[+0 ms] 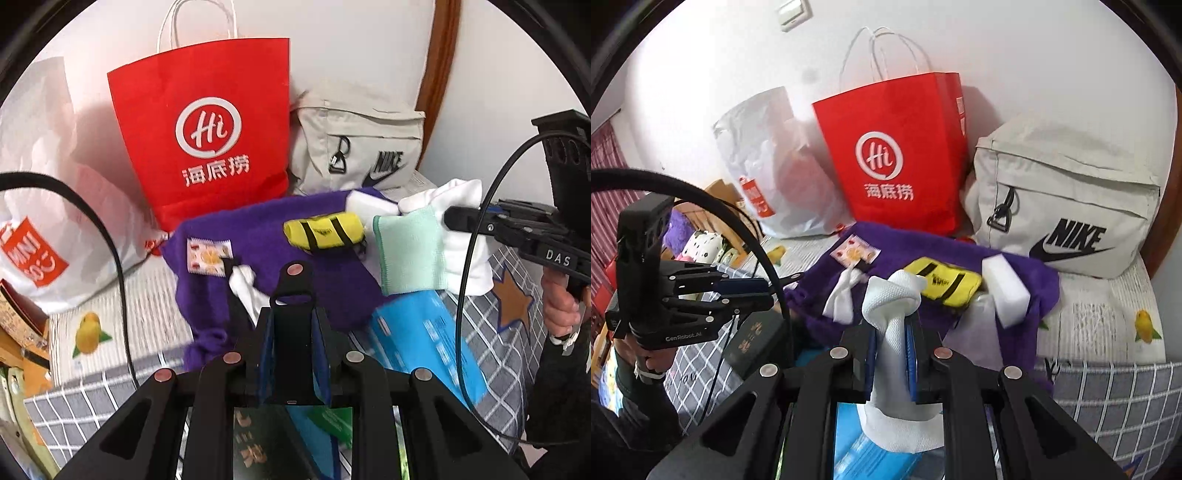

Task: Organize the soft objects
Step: 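Carry the cloth and wipes over the purple towel and open both tools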

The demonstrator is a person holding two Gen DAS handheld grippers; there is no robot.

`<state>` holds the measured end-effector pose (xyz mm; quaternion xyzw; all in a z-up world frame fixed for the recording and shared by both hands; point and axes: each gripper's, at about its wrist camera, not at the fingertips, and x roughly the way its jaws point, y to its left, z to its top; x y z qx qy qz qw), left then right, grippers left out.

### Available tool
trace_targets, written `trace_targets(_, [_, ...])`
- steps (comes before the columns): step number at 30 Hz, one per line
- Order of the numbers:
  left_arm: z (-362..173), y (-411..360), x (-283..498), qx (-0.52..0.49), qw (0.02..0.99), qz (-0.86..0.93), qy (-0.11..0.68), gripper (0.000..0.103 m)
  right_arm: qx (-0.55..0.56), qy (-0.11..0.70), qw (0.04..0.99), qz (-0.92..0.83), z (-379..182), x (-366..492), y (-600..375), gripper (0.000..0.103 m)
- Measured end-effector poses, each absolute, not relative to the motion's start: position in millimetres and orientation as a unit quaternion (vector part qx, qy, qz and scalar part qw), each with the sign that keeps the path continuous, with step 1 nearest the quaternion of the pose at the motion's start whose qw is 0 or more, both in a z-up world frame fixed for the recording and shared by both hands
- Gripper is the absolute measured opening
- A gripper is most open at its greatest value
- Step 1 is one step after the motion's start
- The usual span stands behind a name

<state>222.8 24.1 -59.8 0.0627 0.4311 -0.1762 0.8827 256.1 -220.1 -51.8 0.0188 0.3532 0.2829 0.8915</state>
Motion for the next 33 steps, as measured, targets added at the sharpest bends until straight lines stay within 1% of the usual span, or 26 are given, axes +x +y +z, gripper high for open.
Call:
trace_targets(10, [-66.4,31.3,277.5,0.05,0.887,-0.161,0.43,0.02,0.061,0.375,0.881,0.283,-86.9,321.6,-222.9,0.014])
trace_targets(18, [-91.2,45.2,309.9,0.025,0.878,-0.153,0.453,0.02,0.04,0.425,0.86,0.278,-138.4,350.4,-209.8,0.014])
trace_targets(19, [-94.9,47.2,313.2,0.023,0.877,-0.15,0.456,0.02,0.038,0.426,0.861,0.274,-140.3,351.6,-210.2,0.017])
trace_targets(24, [-112.7,56.3,326.2,0.013,0.869,-0.136,0.476,0.02,0.03,0.422,0.864,0.273,-142.4,347.7,-210.9,0.019])
trace_targets(27, [-120.2,59.7,332.3,0.005,0.866,-0.129,0.483,0.02,0.014,0.416,0.866,0.275,-140.8,344.5,-207.3,0.027])
trace_targets(29, [-125.7,59.3,336.3,0.002,0.864,-0.127,0.487,0.021,0.008,0.412,0.869,0.275,-136.5,341.8,-208.5,0.04])
trace_targets(30, [-127.9,58.9,337.8,0.001,0.863,-0.126,0.489,0.021,0.006,0.408,0.87,0.277,-133.9,339.9,-209.9,0.043])
trace_targets(31, [-130.9,58.0,339.8,0.0,0.862,-0.124,0.491,0.021,0.005,0.403,0.872,0.278,-130.8,338.3,-211.0,0.051])
trace_targets(32, [-133.1,57.5,341.4,0.0,0.861,-0.123,0.493,0.021,0.002,0.401,0.873,0.277,-128.3,337.1,-211.8,0.055])
trace_targets(33, [-134.8,56.7,342.9,0.0,0.861,-0.122,0.493,0.021,-0.003,0.397,0.877,0.271,-123.6,333.9,-213.5,0.055])
